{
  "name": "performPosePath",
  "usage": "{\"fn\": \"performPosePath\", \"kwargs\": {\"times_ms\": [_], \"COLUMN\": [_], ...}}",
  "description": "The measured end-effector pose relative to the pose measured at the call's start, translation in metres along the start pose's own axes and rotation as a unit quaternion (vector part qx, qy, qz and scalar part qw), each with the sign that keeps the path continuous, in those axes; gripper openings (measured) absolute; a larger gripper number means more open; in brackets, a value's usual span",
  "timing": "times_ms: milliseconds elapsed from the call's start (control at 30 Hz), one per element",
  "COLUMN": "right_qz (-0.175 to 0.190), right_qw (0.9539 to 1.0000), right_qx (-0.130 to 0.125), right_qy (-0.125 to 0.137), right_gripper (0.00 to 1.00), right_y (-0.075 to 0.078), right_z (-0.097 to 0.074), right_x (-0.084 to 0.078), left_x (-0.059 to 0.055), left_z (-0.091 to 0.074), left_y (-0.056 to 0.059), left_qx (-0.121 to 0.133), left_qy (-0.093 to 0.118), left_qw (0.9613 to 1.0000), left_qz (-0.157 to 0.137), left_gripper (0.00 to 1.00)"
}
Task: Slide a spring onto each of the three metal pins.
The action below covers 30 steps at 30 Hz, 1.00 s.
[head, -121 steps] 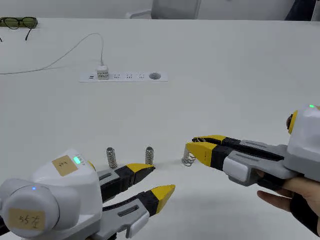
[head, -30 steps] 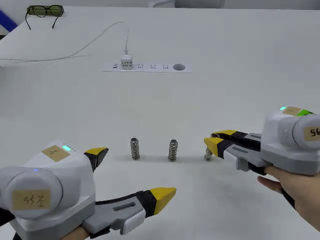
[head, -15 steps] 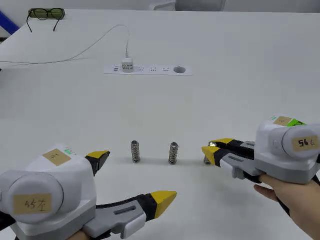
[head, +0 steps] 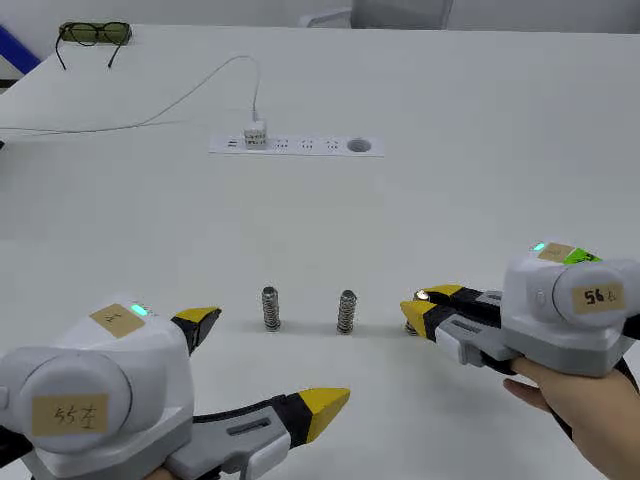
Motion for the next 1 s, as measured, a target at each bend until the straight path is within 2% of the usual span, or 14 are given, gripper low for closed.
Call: {"fn": "performPosePath", "kwargs": {"times_ms": [267, 633, 1000], "right_qz": [0.009, 0.017, 0.021], "right_qw": [0.9999, 0.9998, 0.9997], "right_qx": [0.004, 0.005, 0.008], "right_qy": [0.006, 0.008, -0.008], "right_gripper": [0.2, 0.29, 0.44], "right_y": [-0.003, -0.008, -0.016], "right_z": [-0.004, -0.017, -0.036], "right_x": [0.006, 0.016, 0.02], "left_x": [-0.001, 0.001, 0.002], "left_z": [-0.001, -0.006, -0.014], "left_y": [-0.003, -0.008, -0.012], "left_qx": [0.005, 0.019, 0.029], "left_qy": [-0.01, -0.016, -0.033], "left_qw": [0.9999, 0.9997, 0.999], "left_qz": [0.001, 0.01, 0.012], "left_gripper": [0.87, 0.85, 0.84]}}
Point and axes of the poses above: the centre of the closed fingertips' face, and the gripper's own axes: z roughly forward along the fingers, y roughly to its right, x roughly out of its top, the point moved 6 cm from there along -z, roughly backward along the fingers, and after that the axes turned 5 degrees about -y, right-handed, at the moved point
